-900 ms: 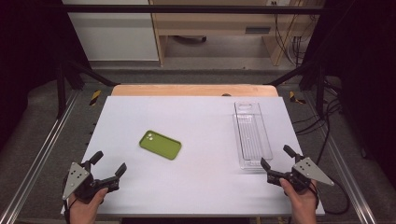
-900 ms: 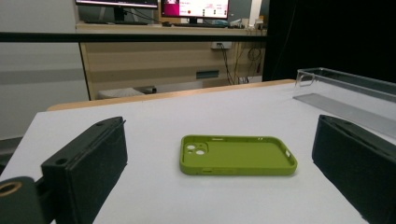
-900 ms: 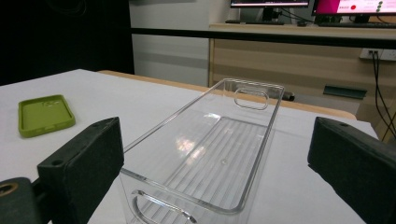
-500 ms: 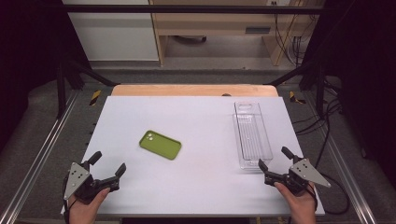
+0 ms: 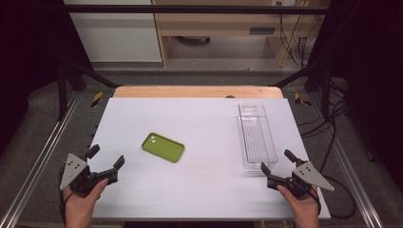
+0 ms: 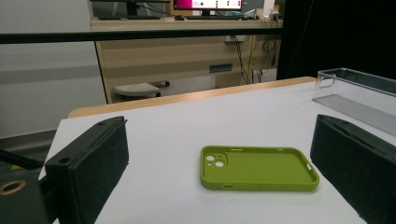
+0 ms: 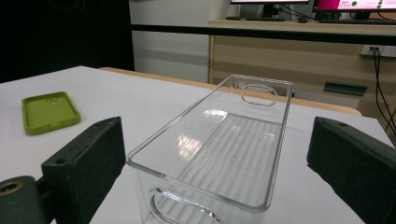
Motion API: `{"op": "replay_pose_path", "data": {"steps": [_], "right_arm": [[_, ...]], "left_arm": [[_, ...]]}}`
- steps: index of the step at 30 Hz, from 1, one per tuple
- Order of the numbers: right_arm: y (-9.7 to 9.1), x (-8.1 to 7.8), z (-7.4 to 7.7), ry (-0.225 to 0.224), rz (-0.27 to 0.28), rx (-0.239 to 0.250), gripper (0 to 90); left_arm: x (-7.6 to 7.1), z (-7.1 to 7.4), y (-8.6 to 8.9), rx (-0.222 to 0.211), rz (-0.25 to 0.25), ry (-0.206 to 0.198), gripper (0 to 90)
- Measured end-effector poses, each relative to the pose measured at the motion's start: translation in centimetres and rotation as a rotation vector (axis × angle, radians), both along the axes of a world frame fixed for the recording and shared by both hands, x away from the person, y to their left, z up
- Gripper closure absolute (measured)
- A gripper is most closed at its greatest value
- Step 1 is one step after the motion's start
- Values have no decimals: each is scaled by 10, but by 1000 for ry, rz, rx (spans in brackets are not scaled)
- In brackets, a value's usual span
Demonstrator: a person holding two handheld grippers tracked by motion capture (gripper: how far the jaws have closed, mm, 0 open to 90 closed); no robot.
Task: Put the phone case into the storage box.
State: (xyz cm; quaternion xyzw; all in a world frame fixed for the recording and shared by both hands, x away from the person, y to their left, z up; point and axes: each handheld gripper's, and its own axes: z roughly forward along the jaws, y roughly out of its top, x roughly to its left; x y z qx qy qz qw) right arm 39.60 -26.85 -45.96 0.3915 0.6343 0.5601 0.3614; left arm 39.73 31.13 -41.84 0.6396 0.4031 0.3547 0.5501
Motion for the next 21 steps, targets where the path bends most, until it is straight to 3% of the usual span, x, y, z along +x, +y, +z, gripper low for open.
{"op": "replay_pose_path", "data": {"steps": [5,6,14,18,21], "right_arm": [[1,-1,1,-3,-8,1,47],[2,-2,2,-5,-11,0,46],[5,-2,1,-1,-4,-4,47],[6,-3,1,-6,-2,-9,48],[5,-4,2,-12,-3,-5,49]], "left_arm": [[12,-1,-6,15,-26,28,50],[19,-1,-10,49,-36,42,53],[46,-2,-20,98,-51,105,82],[56,-2,-22,107,-53,128,142],[71,-5,-27,134,-60,155,282]]}}
